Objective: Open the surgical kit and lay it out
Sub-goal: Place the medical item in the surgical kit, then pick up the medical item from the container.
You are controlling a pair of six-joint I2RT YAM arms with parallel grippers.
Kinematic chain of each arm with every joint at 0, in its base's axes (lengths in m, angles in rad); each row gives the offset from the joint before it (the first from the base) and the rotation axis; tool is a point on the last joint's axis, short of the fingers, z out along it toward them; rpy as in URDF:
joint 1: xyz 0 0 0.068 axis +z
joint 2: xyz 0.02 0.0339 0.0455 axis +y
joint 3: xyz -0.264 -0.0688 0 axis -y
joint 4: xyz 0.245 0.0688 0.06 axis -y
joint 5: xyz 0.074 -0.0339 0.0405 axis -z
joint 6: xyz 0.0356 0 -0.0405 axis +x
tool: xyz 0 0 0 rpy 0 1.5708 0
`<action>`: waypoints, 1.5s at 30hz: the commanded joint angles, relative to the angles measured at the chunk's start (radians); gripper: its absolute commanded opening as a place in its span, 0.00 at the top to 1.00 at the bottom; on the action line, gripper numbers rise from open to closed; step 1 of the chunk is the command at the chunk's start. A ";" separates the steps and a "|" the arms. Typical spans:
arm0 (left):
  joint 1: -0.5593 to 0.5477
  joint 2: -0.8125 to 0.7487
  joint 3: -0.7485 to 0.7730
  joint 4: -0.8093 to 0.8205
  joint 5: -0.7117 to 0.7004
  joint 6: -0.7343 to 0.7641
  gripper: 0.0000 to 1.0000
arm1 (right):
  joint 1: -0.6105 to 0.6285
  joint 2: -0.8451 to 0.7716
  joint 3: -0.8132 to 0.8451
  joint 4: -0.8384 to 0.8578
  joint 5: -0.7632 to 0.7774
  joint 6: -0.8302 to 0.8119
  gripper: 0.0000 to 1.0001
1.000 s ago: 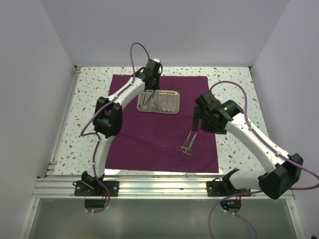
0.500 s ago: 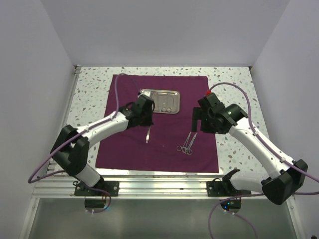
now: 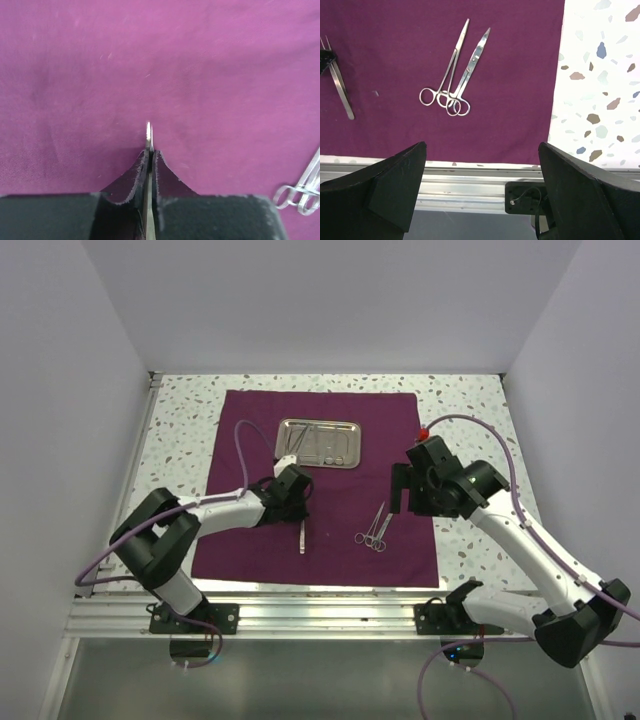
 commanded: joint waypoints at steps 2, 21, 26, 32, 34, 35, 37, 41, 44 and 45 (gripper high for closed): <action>-0.008 0.035 -0.062 0.067 0.015 -0.050 0.87 | -0.003 -0.037 -0.023 -0.011 -0.007 0.003 0.02; 0.124 0.000 0.564 -0.308 -0.108 0.388 0.25 | -0.002 -0.014 -0.043 0.015 0.049 0.041 0.02; 0.210 0.204 0.777 -0.272 -0.068 0.539 0.36 | -0.003 0.021 0.009 0.009 0.077 0.041 0.02; 0.287 0.475 1.019 -0.282 0.007 0.615 0.44 | -0.003 0.051 0.024 0.000 0.097 0.053 0.02; 0.304 0.562 1.097 -0.285 0.035 0.617 0.46 | -0.002 0.060 0.027 -0.008 0.100 0.062 0.02; 0.308 0.589 1.124 -0.288 0.041 0.615 0.46 | -0.003 0.064 0.027 -0.011 0.101 0.062 0.02; 0.322 0.658 1.190 -0.296 0.068 0.608 0.47 | -0.003 0.071 0.032 -0.016 0.106 0.067 0.02; 0.333 0.721 1.245 -0.305 0.105 0.603 0.50 | -0.003 0.089 0.049 -0.032 0.129 0.069 0.02; 0.334 0.733 1.238 -0.290 0.127 0.605 0.51 | -0.003 0.104 0.055 -0.036 0.132 0.072 0.02; 0.334 0.733 1.233 -0.285 0.130 0.605 0.51 | -0.002 0.107 0.055 -0.034 0.132 0.072 0.02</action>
